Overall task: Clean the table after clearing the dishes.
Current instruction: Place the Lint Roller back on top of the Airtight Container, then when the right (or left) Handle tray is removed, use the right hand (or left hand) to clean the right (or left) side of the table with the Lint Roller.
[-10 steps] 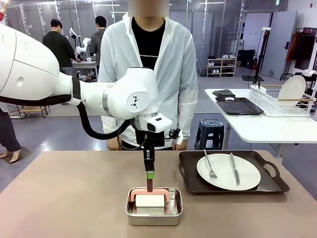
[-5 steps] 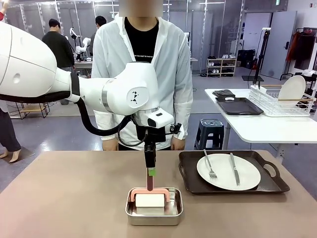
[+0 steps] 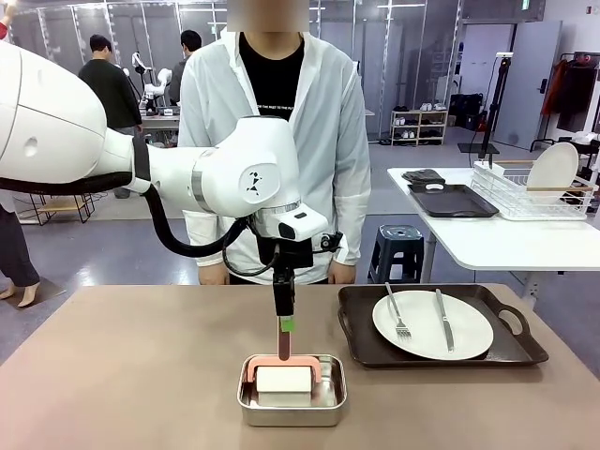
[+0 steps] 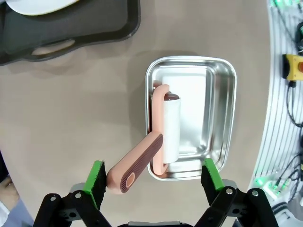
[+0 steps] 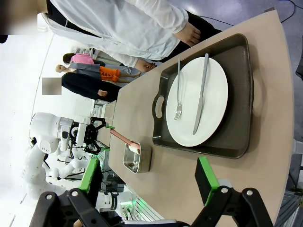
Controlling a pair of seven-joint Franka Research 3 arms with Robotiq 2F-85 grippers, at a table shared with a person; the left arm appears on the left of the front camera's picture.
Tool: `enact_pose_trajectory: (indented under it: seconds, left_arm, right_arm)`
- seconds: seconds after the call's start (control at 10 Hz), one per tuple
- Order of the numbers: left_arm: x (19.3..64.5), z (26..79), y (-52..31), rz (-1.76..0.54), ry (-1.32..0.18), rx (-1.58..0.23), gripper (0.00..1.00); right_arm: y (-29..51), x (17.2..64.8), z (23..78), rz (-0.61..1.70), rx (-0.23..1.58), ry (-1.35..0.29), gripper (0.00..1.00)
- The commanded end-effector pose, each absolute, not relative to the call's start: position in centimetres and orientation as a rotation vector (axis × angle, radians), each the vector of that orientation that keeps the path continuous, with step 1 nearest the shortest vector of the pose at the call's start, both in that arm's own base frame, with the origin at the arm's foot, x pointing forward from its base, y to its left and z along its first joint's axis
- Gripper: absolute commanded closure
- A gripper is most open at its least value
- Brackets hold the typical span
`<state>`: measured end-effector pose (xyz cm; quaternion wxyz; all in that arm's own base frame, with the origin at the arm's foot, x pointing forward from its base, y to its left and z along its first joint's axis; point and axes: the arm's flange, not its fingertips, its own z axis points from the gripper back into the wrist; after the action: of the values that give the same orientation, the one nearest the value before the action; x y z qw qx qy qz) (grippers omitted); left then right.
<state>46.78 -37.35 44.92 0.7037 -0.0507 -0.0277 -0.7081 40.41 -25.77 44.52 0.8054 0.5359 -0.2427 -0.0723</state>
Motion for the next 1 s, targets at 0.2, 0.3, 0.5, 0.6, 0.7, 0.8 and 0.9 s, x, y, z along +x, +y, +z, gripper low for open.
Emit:
enact_pose_trajectory:
  seconds: [0.2, 0.3, 0.5, 0.6, 0.7, 0.8, 0.9]
  left_arm:
    - [46.83, 44.90, -37.27, -1.576, -0.059, -0.105, 0.00]
    - [46.83, 44.90, -37.27, -1.576, -0.059, -0.105, 0.00]
    - [46.83, 44.90, -37.27, -1.576, -0.059, -0.105, 0.00]
    - [46.83, 44.90, -37.27, -1.576, -0.059, -0.105, 0.00]
    - [46.83, 44.90, -37.27, -1.576, -0.059, -0.105, 0.00]
    - [46.83, 44.90, -37.27, -1.576, -0.059, -0.105, 0.00]
    - [46.83, 44.90, -37.27, -1.576, -0.059, -0.105, 0.00]
  right_arm:
    - [-25.69, 40.17, 44.75, -0.151, 1.148, -0.522, 0.00]
    - [-25.69, 40.17, 44.75, -0.151, 1.148, -0.522, 0.00]
    - [-25.69, 40.17, 44.75, -0.151, 1.148, -0.522, 0.00]
    - [-25.69, 40.17, 44.75, -0.151, 1.148, -0.522, 0.00]
    - [-25.69, 40.17, 44.75, -0.151, 1.148, -0.522, 0.00]
    - [-25.69, 40.17, 44.75, -0.151, 1.148, -0.522, 0.00]
    - [-25.69, 40.17, 44.75, -0.151, 1.148, -0.522, 0.00]
